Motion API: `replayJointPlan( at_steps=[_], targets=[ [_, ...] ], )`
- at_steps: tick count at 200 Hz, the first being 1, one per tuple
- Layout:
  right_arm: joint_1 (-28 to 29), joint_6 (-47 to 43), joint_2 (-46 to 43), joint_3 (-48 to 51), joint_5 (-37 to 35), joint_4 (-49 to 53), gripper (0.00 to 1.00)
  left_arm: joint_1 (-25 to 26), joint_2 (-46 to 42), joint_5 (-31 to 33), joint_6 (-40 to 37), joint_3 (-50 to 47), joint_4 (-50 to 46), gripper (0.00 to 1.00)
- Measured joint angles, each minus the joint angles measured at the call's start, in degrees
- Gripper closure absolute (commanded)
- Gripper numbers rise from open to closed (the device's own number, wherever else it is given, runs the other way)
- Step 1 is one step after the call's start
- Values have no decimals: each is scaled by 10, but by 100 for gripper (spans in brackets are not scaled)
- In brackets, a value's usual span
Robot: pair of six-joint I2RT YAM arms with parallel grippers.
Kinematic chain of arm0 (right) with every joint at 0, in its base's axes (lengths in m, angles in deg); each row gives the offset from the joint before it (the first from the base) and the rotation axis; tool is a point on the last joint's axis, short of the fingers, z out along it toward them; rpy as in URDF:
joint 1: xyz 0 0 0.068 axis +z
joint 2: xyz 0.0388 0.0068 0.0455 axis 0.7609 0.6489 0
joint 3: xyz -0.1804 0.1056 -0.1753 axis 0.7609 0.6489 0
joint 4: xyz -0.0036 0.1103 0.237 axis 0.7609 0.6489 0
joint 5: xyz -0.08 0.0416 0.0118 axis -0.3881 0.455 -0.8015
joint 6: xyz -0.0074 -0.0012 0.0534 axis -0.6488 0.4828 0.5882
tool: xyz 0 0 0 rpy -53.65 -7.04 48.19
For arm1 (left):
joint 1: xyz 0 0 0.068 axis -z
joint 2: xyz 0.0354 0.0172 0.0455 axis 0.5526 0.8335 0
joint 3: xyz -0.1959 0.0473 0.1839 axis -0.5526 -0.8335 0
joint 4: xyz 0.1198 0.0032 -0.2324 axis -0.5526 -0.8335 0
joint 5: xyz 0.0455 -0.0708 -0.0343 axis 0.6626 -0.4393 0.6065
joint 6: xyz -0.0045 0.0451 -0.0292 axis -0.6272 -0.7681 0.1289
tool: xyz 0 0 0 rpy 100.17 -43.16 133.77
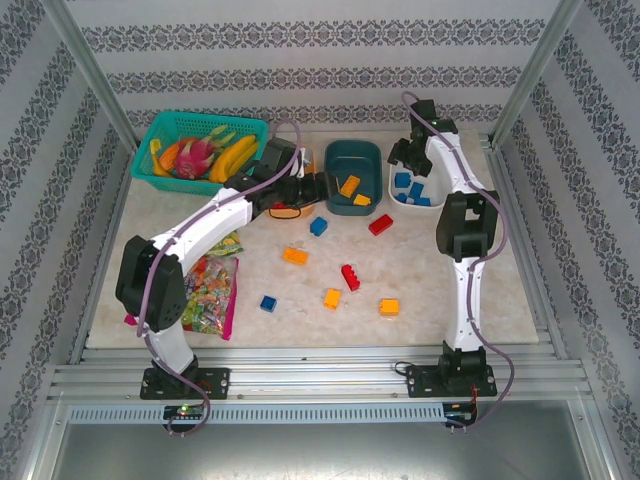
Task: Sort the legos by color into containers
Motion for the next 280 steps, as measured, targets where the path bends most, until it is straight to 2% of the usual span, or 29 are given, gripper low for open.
replayJointPlan(
  at_steps=[23, 45, 67, 100, 138, 161, 198, 239, 280],
  targets=[
    [2, 0, -61, 32, 0, -6, 34, 0, -23, 13, -9, -5, -23, 33],
    [12, -5, -178, 120, -1, -45, 34, 0, -47, 33, -18, -20, -52, 31],
    [46, -17, -322, 249, 1, -115, 32, 0, -67, 58, -20, -40, -84, 30],
    [125, -31, -525, 487, 26, -227, 29, 0, -88, 94, 9, -98, -117, 31],
    [193, -31, -672, 721, 71, -303, 27, 0, -101, 132, 103, -160, -136, 31],
    [242, -24, -729, 805, 87, -319, 27, 5, -103, 153, 175, -181, -136, 32],
    [296, -3, -787, 878, 104, -351, 24, 21, -76, 171, 313, -183, -135, 28],
    [304, 5, -796, 943, 148, -420, 16, 29, -24, 201, 471, -183, -134, 26],
    [308, 2, -796, 958, 164, -447, 15, 37, 23, 213, 569, -168, -131, 26]
  ],
)
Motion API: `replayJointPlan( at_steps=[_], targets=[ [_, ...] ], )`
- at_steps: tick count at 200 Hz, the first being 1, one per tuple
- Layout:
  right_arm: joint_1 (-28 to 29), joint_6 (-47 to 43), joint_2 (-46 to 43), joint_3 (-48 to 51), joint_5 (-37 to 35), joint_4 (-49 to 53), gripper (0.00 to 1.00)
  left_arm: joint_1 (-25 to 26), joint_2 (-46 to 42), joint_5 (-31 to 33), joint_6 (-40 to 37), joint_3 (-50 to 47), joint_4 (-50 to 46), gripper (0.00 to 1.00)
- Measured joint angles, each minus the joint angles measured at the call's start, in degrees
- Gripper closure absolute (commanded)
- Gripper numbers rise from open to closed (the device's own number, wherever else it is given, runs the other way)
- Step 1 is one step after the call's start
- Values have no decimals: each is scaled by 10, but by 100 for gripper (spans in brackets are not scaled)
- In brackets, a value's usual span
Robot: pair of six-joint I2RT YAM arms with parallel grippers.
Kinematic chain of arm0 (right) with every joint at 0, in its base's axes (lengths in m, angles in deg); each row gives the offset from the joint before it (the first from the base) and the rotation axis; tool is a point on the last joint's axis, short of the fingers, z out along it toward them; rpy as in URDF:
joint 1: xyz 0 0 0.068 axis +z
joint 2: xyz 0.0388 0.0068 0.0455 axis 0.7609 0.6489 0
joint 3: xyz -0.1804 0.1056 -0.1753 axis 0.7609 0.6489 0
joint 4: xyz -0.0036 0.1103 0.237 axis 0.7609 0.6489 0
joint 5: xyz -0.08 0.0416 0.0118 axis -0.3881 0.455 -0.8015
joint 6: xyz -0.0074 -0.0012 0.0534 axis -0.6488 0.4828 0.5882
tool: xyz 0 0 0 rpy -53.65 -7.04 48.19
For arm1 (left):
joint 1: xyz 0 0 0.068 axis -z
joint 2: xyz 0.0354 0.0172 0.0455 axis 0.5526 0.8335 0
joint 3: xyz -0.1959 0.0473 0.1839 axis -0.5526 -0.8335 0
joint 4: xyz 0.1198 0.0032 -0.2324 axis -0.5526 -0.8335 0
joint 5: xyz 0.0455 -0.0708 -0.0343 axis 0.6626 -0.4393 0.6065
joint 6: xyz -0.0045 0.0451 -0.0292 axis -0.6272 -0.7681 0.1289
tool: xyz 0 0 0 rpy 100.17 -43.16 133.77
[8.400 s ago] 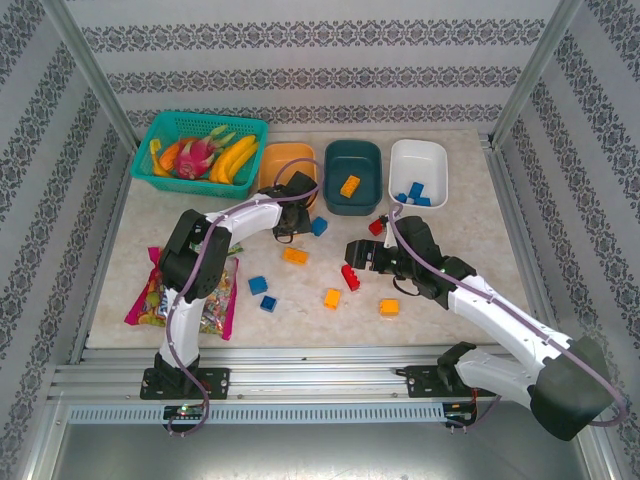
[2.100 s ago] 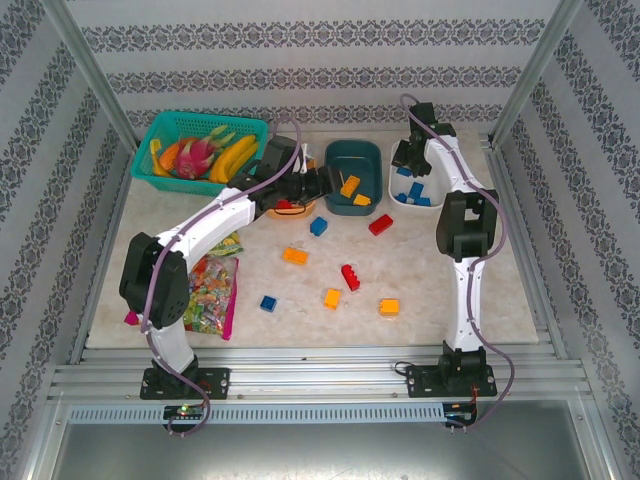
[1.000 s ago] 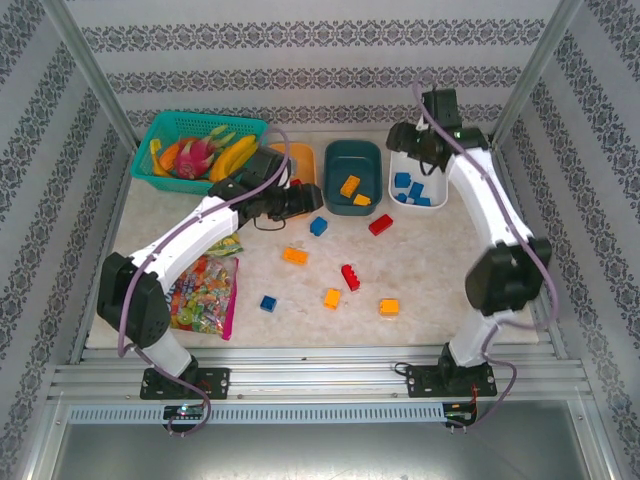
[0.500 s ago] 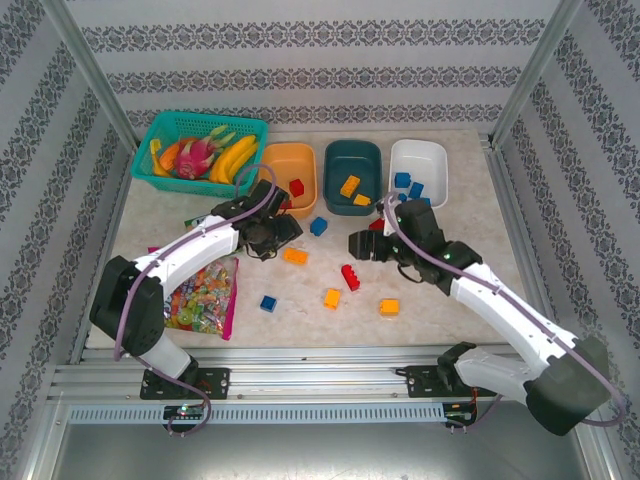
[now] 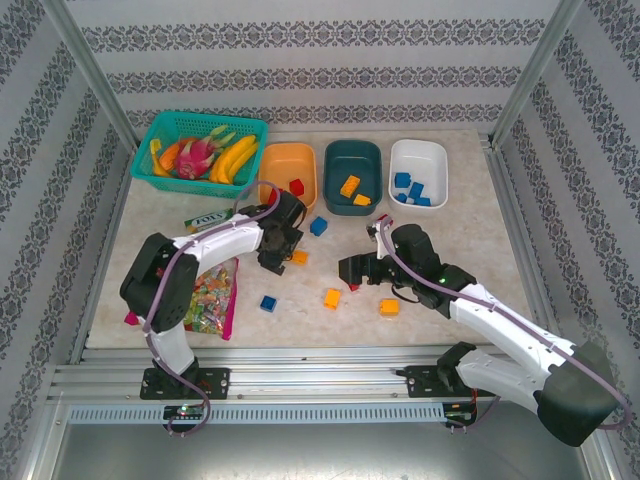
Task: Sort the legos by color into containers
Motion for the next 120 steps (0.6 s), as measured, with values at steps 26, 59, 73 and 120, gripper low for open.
replayJointPlan(
  at_steps=[26, 59, 73, 120],
  targets=[
    [0, -1, -2, 0, 2, -8, 15, 0, 32, 2, 32, 20, 6, 27],
    [0, -1, -4, 0, 3, -9, 15, 2, 56, 2, 60, 39, 11, 38],
    [0, -1, -5, 0, 3, -9, 15, 4, 63, 2, 70, 40, 11, 43],
    [0, -1, -5, 0, 3, -9, 15, 7, 82, 2, 83, 48, 7, 59]
  ],
)
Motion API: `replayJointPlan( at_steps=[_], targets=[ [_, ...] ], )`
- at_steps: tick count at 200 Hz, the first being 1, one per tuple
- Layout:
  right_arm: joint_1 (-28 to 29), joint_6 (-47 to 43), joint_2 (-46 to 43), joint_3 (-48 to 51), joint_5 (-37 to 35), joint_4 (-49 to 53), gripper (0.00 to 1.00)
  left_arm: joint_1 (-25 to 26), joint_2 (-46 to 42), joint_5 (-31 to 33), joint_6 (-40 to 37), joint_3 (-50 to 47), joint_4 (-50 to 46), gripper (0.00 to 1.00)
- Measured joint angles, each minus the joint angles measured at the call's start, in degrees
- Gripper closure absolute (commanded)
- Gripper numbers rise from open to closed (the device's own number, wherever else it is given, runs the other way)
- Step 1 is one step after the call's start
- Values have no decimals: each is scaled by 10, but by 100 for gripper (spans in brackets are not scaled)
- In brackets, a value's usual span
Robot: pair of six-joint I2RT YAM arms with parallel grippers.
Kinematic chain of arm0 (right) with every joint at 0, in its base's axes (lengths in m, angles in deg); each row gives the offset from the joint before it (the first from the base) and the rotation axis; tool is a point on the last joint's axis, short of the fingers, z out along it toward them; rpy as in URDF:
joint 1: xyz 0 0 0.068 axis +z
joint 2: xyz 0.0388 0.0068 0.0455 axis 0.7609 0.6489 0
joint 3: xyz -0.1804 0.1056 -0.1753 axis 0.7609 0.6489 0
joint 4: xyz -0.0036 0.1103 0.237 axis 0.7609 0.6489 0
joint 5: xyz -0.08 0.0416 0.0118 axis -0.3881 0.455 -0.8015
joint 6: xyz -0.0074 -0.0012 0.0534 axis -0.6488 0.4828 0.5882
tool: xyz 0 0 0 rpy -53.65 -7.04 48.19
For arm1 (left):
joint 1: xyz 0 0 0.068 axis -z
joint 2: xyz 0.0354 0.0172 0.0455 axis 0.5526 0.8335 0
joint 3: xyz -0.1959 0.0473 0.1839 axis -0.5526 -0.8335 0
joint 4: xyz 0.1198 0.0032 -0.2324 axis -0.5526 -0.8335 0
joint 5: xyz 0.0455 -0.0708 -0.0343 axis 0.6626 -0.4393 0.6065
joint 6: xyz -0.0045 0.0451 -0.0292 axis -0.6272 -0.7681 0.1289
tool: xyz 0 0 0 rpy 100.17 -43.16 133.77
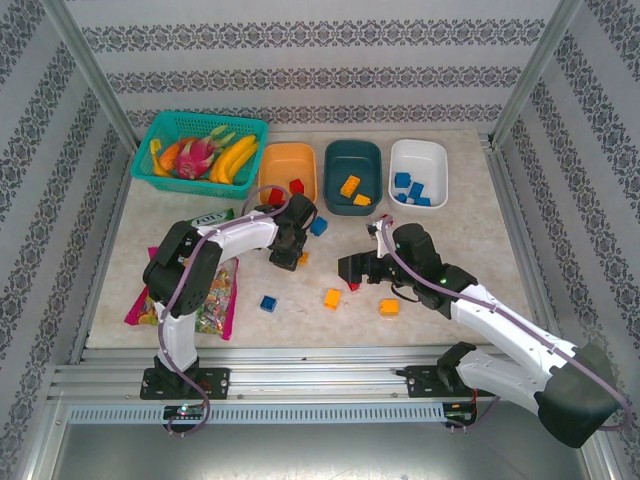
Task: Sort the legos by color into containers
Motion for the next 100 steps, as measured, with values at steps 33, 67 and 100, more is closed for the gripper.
replayJointPlan(
  at_steps=[33, 67, 100],
  targets=[
    [0, 0, 1, 0, -2, 0, 15, 0, 2, 1, -2, 6, -1, 70],
    [-8, 2, 1, -23, -15, 19, 16, 0, 1, 8, -39, 20, -15, 72],
    [-64, 21, -6, -87, -47, 25, 16, 0, 2, 20, -151, 136, -57, 75]
  ],
)
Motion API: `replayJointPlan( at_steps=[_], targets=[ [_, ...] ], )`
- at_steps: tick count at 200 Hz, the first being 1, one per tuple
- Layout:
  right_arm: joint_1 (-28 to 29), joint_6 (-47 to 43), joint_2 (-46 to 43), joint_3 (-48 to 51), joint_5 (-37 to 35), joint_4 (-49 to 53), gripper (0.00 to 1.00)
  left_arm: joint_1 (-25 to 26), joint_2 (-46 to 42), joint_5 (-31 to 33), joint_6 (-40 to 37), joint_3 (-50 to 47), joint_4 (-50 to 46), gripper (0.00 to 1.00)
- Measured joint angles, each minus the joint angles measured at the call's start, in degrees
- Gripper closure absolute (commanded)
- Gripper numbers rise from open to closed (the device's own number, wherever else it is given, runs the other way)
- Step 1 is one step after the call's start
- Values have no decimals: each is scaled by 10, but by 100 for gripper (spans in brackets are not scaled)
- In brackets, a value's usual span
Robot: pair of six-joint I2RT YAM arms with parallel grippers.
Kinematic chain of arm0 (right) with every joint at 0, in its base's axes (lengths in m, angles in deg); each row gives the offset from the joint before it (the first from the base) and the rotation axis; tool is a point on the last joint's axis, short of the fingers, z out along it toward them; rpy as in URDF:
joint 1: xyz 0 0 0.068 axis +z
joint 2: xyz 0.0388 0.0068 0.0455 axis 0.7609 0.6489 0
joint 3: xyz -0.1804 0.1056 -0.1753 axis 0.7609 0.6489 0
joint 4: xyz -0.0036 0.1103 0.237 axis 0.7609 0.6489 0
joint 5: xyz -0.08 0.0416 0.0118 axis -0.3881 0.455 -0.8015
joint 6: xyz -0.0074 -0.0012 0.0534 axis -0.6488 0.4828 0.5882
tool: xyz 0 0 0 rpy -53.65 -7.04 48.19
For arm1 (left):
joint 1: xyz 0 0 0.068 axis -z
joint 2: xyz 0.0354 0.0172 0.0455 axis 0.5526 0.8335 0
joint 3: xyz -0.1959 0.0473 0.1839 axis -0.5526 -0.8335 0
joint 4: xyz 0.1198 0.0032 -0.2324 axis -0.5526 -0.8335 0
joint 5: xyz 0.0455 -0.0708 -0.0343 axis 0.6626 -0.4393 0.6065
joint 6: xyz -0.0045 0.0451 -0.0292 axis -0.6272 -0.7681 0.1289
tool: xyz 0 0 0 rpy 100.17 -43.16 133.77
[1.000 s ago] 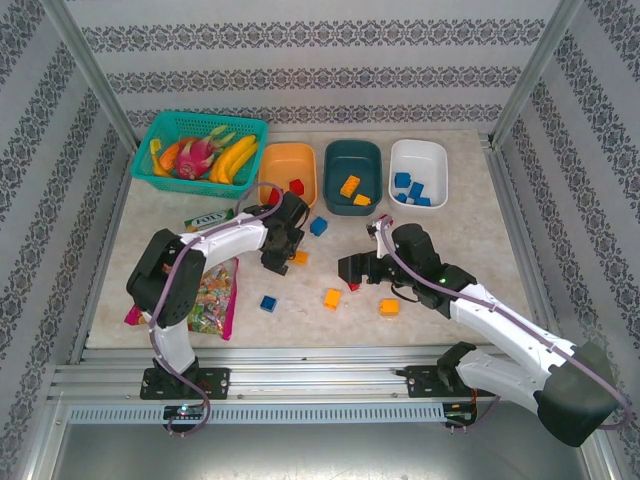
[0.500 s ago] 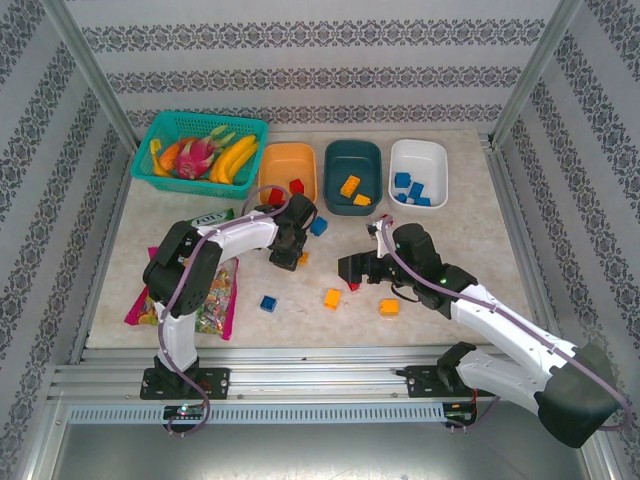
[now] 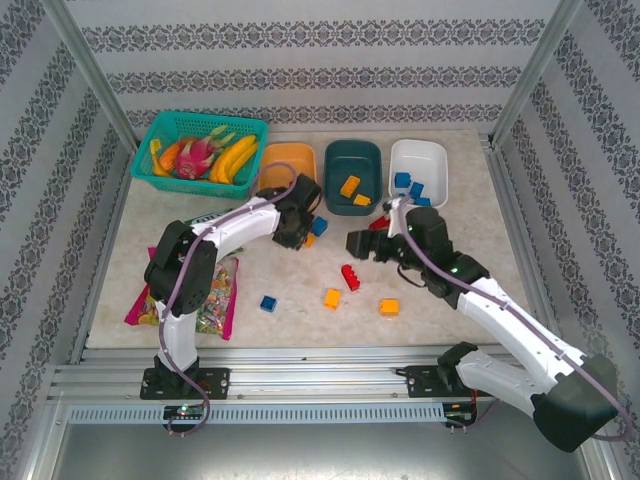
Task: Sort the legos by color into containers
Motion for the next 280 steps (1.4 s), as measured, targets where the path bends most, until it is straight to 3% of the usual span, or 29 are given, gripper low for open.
replayJointPlan(
  at_steps=[52, 91, 156, 280],
  targets=[
    [-85, 44, 68, -82, -12, -19, 16, 0, 126, 5, -246, 320, -21, 76],
    [-108, 76, 136, -113, -12, -34, 16, -1, 270, 5, -377, 478, -19, 79],
    [-116, 93, 149, -118, -10, -43, 16, -1, 331, 23, -496, 504, -9, 78],
    [-124, 104, 130, -89, -1, -40, 16, 2, 405, 106, -561, 556, -2, 75]
  ],
)
